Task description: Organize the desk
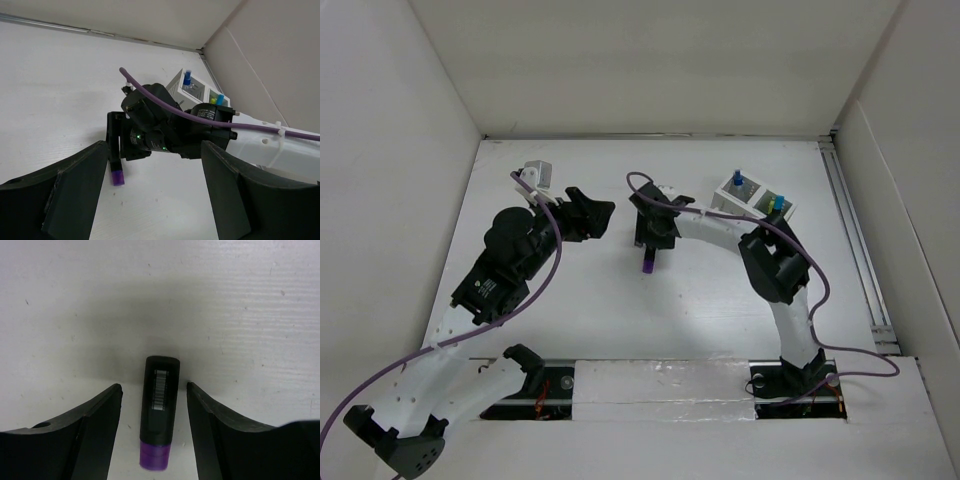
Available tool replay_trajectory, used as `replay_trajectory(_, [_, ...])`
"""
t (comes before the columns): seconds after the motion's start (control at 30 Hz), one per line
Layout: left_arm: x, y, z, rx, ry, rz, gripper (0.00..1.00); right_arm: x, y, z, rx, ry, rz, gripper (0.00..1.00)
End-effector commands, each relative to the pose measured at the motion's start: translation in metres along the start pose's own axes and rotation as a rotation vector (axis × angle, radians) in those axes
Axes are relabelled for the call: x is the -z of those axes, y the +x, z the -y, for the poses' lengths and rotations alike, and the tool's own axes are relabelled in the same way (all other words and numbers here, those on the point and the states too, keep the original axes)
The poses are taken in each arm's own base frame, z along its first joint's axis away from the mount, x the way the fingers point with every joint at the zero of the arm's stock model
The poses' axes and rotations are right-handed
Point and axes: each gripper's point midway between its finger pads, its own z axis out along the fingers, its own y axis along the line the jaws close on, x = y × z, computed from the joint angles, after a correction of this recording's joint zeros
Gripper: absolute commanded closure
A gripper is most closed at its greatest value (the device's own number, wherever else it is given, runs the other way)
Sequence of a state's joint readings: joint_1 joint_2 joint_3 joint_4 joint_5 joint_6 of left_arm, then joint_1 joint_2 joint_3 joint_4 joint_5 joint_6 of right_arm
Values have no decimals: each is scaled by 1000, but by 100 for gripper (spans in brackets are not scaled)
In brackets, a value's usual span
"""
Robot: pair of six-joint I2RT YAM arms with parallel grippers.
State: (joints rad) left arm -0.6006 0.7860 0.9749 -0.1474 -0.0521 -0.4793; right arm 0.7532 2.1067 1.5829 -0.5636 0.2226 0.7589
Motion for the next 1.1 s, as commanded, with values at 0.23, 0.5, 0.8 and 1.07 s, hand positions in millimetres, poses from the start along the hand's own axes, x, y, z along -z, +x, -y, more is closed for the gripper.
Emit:
replay_trajectory(0.23, [3,-9,6,2,28,40,29,-13,-11,19,95,125,17,43])
replay_trajectory(0.5, [3,-12,6,-2,20,47,29,-16,0,27,120,167,5,78])
replay_trajectory(0.8, [3,-12,5,-3,16,40,29,55,-62,-1,14,-63,198,99])
replay_trajectory(1.07, [-1,-6,5,-1,19,22,29,155,-145,75,-167,-105,428,100])
